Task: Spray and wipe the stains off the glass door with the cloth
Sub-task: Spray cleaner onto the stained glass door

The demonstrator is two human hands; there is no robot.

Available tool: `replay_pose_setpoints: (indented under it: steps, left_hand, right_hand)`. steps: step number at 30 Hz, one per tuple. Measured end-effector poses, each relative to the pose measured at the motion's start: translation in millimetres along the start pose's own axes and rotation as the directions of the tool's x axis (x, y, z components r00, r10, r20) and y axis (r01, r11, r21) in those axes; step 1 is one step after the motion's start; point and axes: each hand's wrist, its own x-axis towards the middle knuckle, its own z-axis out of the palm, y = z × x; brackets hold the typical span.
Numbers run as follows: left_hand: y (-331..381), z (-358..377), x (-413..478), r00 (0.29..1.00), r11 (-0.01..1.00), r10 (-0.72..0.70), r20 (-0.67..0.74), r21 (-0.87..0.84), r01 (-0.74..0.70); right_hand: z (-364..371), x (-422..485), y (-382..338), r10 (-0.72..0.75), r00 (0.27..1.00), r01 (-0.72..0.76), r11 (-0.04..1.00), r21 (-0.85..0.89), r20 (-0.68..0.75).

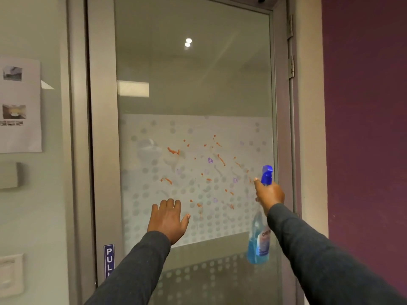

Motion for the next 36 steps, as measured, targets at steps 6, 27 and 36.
replay_pose_setpoints:
  steps: [6, 27, 36]
  left_hand:
    - [17.8, 7.4, -10.2, 1.0, 1.0, 0.009, 0.025, 0.003, -0.01]
    - [9.4, 24.1, -92.0, 0.987, 0.989, 0.119, 0.108, -0.101, -0.109]
    - [0.6, 25.0, -159.9, 0.943, 0.933, 0.294, 0.156, -0.263, -0.247]
  right_hand:
    - [-6.1, -26.3, 26.5, -0.084, 0.953, 0.062, 0.995, 0.084, 0.291]
    - [-14.1, -145.3, 98.5, -0.024, 0.988, 0.02, 0.999, 0.03, 0.154]
    - [-39.9, -271.0, 99.4, -0.013, 0.998, 0.015, 1.0, -0.025, 0.065]
